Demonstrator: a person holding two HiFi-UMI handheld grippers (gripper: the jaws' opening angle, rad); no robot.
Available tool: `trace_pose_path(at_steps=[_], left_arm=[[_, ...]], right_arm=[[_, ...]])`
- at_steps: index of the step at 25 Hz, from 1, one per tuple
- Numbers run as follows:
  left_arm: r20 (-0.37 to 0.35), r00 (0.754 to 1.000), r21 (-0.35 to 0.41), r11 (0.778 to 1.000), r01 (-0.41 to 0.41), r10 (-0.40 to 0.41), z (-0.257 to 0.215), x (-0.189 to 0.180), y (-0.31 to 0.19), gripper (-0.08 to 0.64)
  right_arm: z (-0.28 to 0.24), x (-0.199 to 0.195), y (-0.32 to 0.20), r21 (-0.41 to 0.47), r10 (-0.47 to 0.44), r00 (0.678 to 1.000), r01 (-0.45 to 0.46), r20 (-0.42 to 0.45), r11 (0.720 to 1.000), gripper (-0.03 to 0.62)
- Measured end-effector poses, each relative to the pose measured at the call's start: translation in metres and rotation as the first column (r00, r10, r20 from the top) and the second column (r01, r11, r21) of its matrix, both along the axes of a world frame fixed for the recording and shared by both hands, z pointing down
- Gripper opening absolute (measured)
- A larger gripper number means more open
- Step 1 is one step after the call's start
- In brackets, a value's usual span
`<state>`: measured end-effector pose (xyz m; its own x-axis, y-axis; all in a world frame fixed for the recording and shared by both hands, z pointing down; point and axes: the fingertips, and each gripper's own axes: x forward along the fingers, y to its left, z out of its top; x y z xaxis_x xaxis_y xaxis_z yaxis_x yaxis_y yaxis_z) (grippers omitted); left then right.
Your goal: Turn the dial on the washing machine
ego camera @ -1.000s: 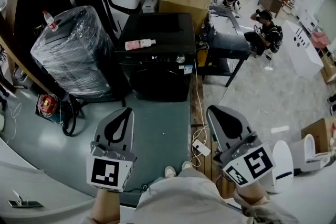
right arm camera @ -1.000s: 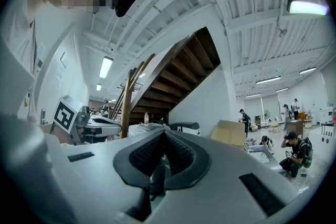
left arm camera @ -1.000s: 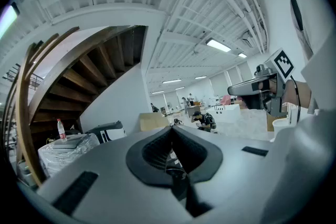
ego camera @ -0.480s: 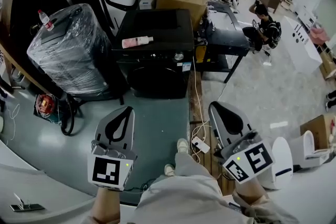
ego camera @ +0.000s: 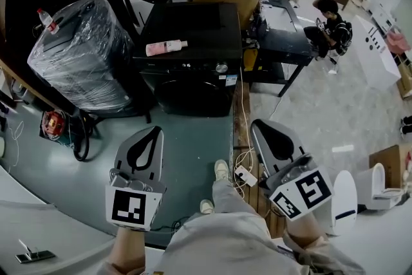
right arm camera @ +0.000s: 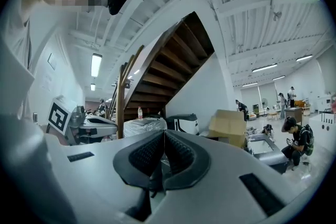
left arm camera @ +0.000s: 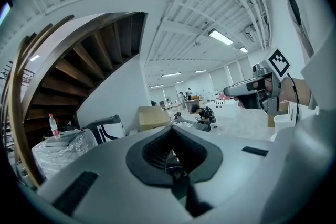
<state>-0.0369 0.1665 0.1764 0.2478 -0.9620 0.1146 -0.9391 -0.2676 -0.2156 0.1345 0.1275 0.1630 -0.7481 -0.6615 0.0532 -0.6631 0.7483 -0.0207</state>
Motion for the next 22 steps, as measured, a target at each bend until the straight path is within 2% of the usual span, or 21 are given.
trace_pose_path(at_steps=[9, 12, 16, 22], left_arm=[[0.015, 1.0, -0.028, 1.0, 0.01, -0.01, 0.008, -0.004, -0.097, 0.019], [0.03, 0.999, -0.051, 0.998, 0.038, -0.037, 0.014, -0.01, -0.131, 0.018], [0.044, 0.997, -0.068, 0.995, 0.068, -0.065, 0.019, -0.01, -0.173, 0.018], [0.051, 0.994, -0.072, 0.992, 0.102, -0.098, 0.026, -0.007, -0.218, 0.02]], right_arm=[[0.015, -0.003, -0.108, -0.033, 0.01, 1.0, -0.009, 0.004, 0.999, 0.036], [0.023, -0.002, -0.148, -0.061, 0.008, 1.0, -0.007, 0.016, 0.998, 0.135], [0.035, 0.001, -0.199, -0.088, 0.006, 1.0, -0.004, 0.016, 0.996, 0.21], [0.046, 0.003, -0.25, -0.117, -0.014, 0.999, 0.018, 0.033, 0.993, 0.256]])
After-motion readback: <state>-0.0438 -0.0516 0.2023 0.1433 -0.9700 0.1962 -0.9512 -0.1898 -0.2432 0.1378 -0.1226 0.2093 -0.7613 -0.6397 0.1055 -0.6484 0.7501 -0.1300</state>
